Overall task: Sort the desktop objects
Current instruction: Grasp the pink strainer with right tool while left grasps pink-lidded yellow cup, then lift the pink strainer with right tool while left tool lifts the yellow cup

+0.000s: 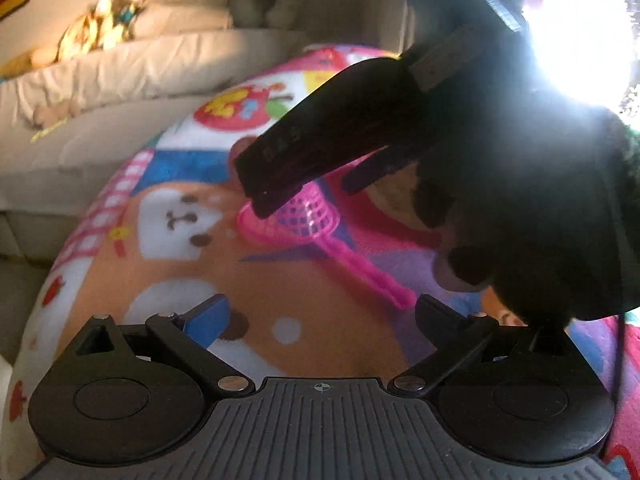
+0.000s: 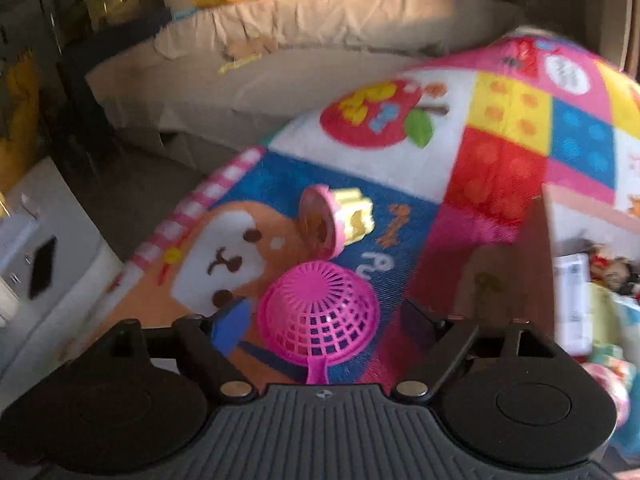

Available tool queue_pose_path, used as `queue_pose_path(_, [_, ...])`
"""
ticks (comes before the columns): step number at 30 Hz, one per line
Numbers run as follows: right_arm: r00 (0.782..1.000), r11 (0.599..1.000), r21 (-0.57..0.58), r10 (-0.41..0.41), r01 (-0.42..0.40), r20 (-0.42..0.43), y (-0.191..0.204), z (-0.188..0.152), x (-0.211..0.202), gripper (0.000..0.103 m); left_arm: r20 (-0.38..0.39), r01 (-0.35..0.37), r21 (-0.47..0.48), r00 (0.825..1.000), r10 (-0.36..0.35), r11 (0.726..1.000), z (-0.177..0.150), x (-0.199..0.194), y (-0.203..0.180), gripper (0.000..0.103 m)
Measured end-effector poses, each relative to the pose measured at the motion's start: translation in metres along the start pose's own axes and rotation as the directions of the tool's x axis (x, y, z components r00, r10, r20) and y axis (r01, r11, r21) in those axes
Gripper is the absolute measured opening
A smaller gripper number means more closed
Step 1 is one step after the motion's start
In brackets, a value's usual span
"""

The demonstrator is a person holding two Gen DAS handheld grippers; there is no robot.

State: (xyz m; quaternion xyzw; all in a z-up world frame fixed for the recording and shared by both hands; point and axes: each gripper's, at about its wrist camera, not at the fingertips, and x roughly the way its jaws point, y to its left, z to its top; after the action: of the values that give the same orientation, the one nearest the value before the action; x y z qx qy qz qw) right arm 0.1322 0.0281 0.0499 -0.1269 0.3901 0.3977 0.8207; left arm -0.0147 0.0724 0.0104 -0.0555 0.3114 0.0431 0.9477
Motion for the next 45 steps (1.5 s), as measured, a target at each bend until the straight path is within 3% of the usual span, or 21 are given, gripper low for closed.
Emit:
queue_pose_path(2, [0.999,1.0,-0.001,0.002,-0.002,-0.033,-0.002,0.003,0.013,0.06,-0.007,0.02,-0.022,1.0,-0.02,1.0,0.0,0.001,0.004,0.102])
queue_pose_path(7, [1.0,1.0,-0.028,-0.001,0.001,-0.011,-0.005,-0.006,0.002,0.059,0.062,0.06,-0.04,0.996,-0.058,0.997,-0.004,-0.01,0.008,0.102])
queue_pose_path(9, [1.0,0.999,-0.041,-0.023,0.023,0.005,-0.007,-0.019,-0.015,0.059,0.109,0.126,-0.049,0.987,-0.121,0.991,-0.007,-0.019,0.013,0.103])
queue_pose_path(12, [0.997,0.995,-0.078,-0.057,0.062,0.059,-0.007,-0.046,-0.054,0.059,0.037,0.289,-0.013,0.957,-0.288,0.957,-0.009,-0.019,0.016,0.103])
queue_pose_path(15, [0.991,0.993,-0.088,-0.066,0.076,0.114,-0.01,-0.078,-0.1,0.059,0.014,0.332,0.003,0.943,-0.332,0.943,-0.009,-0.019,0.016,0.103])
queue_pose_path(18, [0.987,0.995,-0.03,-0.091,0.095,0.13,-0.024,-0.112,-0.134,0.059,-0.007,0.282,-0.022,0.959,-0.282,0.959,-0.001,-0.008,0.019,0.103])
queue_pose_path(22, [0.968,0.97,0.099,-0.232,0.223,0.097,-0.055,-0.153,-0.149,0.059,0.05,0.113,-0.043,0.993,-0.111,0.993,0.024,0.008,0.026,0.103])
queue_pose_path(26, [0.943,0.926,0.25,-0.316,0.283,0.102,-0.082,-0.178,-0.155,0.059,0.114,-0.007,-0.059,0.993,0.013,0.998,0.06,0.034,0.033,0.103])
queue_pose_path(27, [0.936,0.914,0.287,-0.33,0.286,0.12,-0.086,-0.181,-0.157,0.063,0.117,-0.023,-0.064,0.993,0.03,0.998,0.068,0.042,0.034,0.103])
queue_pose_path(28, [0.929,0.902,0.326,-0.341,0.282,0.142,-0.09,-0.184,-0.159,0.073,0.117,-0.043,-0.069,0.992,0.051,0.997,0.075,0.051,0.035,0.103])
queue_pose_path(30, [0.912,0.88,0.397,-0.359,0.26,0.2,-0.097,-0.192,-0.161,0.077,0.109,-0.072,-0.066,0.991,0.079,0.995,0.085,0.065,0.035,0.102])
queue_pose_path(33, [0.901,0.864,0.464,-0.344,0.195,0.263,-0.105,-0.199,-0.16,0.077,0.062,-0.128,-0.034,0.99,0.13,0.991,0.095,0.089,0.033,0.077])
queue_pose_path(37, [0.904,0.847,0.506,-0.332,0.16,0.27,-0.111,-0.208,-0.153,0.079,0.007,-0.131,-0.064,0.991,0.132,0.989,0.098,0.109,0.037,0.083])
queue_pose_path(39, [0.901,0.844,0.519,-0.324,0.137,0.289,-0.114,-0.209,-0.155,0.086,-0.002,-0.132,-0.081,0.991,0.132,0.988,0.098,0.113,0.038,0.081])
queue_pose_path(41, [0.906,0.839,0.531,-0.31,0.119,0.287,-0.118,-0.21,-0.154,0.087,-0.009,-0.126,-0.085,0.992,0.126,0.988,0.098,0.115,0.038,0.074])
queue_pose_path(43, [0.909,0.831,0.545,-0.304,0.107,0.285,-0.121,-0.211,-0.153,0.087,-0.011,-0.128,-0.073,0.992,0.128,0.989,0.099,0.116,0.034,0.058])
queue_pose_path(45, [0.911,0.825,0.556,-0.3,0.098,0.284,-0.124,-0.212,-0.153,0.087,-0.011,-0.109,-0.035,0.994,0.109,0.993,0.098,0.112,0.03,0.058])
